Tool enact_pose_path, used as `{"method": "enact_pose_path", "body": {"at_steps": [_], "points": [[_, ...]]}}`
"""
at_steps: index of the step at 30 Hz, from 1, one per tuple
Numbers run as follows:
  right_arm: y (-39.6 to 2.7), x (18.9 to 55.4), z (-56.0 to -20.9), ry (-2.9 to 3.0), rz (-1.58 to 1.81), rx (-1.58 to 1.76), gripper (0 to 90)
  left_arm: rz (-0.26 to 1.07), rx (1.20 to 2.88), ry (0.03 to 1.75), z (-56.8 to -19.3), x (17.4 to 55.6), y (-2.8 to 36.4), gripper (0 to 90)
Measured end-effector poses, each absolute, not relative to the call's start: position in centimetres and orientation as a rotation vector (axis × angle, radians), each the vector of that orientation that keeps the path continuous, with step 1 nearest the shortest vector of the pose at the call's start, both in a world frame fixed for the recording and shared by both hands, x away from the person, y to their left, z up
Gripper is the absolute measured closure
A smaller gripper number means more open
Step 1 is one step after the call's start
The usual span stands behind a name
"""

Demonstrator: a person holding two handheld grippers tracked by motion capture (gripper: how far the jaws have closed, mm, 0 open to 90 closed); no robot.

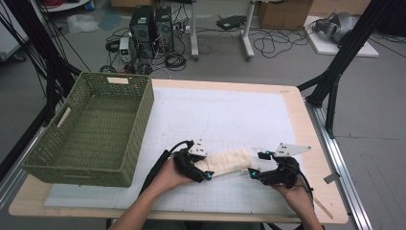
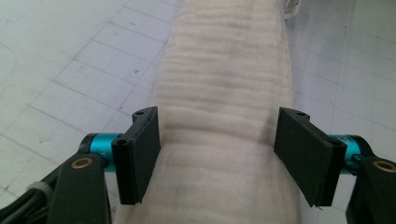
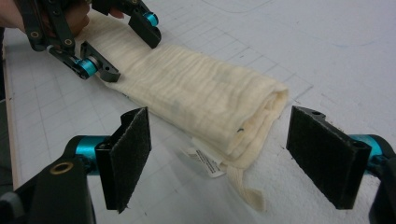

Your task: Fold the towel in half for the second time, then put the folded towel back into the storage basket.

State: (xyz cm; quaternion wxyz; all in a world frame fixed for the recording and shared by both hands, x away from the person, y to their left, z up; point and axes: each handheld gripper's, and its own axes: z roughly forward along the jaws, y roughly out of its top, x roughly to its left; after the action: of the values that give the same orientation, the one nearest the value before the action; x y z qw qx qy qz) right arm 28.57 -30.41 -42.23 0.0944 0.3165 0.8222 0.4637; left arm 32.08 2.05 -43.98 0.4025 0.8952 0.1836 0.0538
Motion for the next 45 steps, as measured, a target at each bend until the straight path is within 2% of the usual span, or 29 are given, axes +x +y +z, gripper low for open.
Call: {"method": "enact_pose_path", "body": {"at_steps": [9,31,37,45], "points": [[-29.93,28.8,-42.43,2.457,1.364,0.932,21.4,0.175,2.269,0.464,-44.0,32.16,2.06,30.8],[-30.59,28.44,-42.18,2.441,1.383,0.942,21.4,0.16,2.273,0.471,-44.14,32.23,2.12,28.8],[-30.54,28.44,-42.11,2.438,1.387,0.938,21.4,0.112,2.279,0.466,-44.2,32.3,2.26,28.4],[-30.37,28.39,-42.24,2.457,1.381,0.932,21.4,0.096,2.301,0.428,-44.28,32.28,2.12,22.3]]}}
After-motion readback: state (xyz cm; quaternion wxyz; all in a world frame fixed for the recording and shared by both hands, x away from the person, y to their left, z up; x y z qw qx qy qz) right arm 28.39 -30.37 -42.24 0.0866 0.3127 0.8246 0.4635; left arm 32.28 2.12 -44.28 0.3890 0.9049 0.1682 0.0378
